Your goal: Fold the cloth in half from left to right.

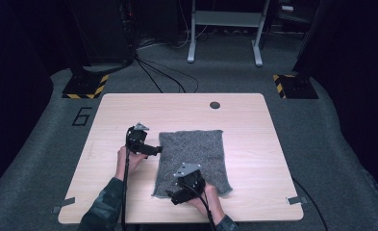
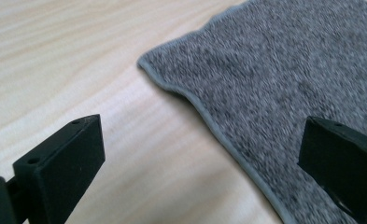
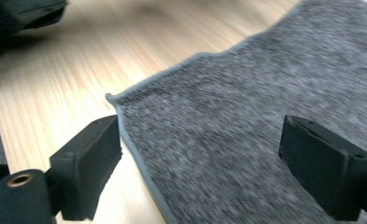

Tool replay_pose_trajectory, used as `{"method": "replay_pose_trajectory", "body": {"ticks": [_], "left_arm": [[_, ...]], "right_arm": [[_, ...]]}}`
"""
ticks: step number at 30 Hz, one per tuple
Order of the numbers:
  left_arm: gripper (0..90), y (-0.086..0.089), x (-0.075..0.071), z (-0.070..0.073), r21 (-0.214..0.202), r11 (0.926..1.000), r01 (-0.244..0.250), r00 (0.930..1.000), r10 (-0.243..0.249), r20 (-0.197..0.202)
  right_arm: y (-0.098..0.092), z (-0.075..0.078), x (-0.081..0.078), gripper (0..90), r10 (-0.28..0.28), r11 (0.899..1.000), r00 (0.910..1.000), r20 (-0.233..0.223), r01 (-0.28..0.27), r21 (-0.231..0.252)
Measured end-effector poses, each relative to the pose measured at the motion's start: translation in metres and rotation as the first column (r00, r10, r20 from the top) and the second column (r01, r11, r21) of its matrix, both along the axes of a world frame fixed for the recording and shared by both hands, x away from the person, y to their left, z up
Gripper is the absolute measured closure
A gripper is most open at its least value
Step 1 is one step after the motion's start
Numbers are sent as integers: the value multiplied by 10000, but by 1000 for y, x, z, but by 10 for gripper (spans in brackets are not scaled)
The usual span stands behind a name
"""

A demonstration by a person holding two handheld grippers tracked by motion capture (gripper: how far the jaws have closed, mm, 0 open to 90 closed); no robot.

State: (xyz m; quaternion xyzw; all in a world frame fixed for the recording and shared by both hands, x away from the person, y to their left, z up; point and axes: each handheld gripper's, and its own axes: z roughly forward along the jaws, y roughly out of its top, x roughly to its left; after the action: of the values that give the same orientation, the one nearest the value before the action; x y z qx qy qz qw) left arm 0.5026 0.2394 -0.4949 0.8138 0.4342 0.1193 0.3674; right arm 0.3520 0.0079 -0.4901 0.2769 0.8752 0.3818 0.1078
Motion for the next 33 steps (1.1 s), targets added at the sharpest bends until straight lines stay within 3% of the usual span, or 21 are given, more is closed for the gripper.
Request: {"method": "replay_pose_trajectory", "body": {"ticks": [5,10,11,13,15,20,22,28,33], "left_arm": [[29,-2,10,-4,-239,9996,151,9998,-154,-108],[66,-8,18,-7,-18,9997,236,9997,-236,-53],[80,-8,20,-7,78,9995,309,9995,-308,-89],[98,-9,24,-8,66,9997,248,9996,-247,-156],[148,-9,29,-7,14,9998,183,9996,-183,-193],[203,-12,38,-10,255,9997,4,9999,0,-152],[218,-13,39,-11,240,9997,-40,9998,45,-178],[348,-16,41,-17,511,9985,-220,9995,231,-213],[430,-20,40,-17,841,9964,-79,9999,84,-61]], "right_arm": [[16,-5,0,148,364,9993,9993,-72,-365,-41],[36,-12,-1,211,861,9958,9956,-370,-872,-290],[43,-14,-1,298,1015,9945,9941,-388,-1024,-239],[46,-16,-1,322,1061,9941,9938,-324,-1067,-172],[55,-17,-3,416,1308,9905,9909,-310,-1320,-389],[66,-22,-5,508,1365,9889,9906,-66,-1367,-582],[66,-23,-5,523,1413,9871,9897,-249,-1427,-727],[66,-27,-3,605,1358,9877,9905,-208,-1370,-753],[65,-28,-2,670,1148,9916,9934,-80,-1151,-587]]}}
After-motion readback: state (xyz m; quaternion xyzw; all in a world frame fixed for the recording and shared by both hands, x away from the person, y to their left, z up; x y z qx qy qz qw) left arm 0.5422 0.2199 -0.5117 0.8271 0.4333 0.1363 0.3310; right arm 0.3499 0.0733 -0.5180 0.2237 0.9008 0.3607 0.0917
